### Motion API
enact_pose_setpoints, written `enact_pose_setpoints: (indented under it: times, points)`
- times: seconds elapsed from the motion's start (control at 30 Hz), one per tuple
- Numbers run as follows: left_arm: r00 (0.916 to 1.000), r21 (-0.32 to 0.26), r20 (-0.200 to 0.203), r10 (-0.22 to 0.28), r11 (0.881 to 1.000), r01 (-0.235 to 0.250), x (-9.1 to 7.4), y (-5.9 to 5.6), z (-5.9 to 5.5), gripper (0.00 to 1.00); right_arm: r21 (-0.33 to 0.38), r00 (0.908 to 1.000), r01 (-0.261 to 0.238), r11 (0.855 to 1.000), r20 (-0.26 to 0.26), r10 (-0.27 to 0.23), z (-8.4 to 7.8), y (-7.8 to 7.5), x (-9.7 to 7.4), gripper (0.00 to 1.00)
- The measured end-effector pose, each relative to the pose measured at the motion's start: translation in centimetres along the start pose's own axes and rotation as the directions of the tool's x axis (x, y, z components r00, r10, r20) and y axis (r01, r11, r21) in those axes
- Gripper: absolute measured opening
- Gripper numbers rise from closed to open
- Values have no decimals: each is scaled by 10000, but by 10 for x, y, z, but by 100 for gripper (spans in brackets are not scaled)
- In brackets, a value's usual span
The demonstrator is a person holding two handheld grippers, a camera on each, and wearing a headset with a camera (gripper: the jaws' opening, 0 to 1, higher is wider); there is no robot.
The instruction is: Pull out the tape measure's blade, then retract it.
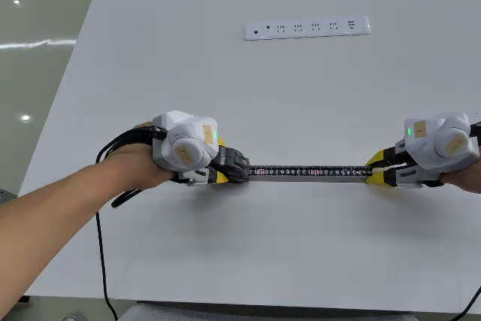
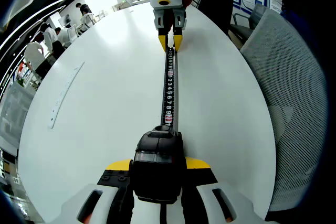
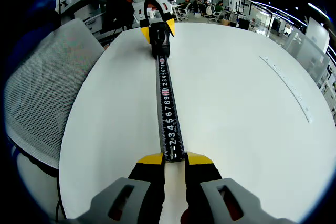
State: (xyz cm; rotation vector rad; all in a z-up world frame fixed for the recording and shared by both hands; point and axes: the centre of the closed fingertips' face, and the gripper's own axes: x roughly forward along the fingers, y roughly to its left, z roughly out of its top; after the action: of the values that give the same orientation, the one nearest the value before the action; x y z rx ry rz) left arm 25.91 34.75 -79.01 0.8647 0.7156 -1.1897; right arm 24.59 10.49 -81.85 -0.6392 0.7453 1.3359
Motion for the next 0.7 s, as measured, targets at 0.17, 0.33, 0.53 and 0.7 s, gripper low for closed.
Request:
enact_pose_setpoints:
  times: [0.17, 0.33, 0.53, 0.7]
  points:
    - [10000, -12, -6, -23, 10000, 23, 0, 0, 0, 31, 54, 10000, 27, 10000, -75, -26, -6, -1, -6, 10]
    - [10000, -2, -5, -35, 10000, 35, 0, 0, 0, 31, 127, 9999, 67, 9999, -136, -66, -13, -3, -11, 10]
    - [10000, 21, 11, -50, 10000, 50, 0, 0, 0, 31, 164, 9999, 91, 9998, -136, -89, -12, -3, -10, 10]
    - [10000, 76, 32, -26, 10000, 26, 0, 0, 1, 31, 158, 9997, 101, 9998, -213, -98, -11, -2, -9, 10]
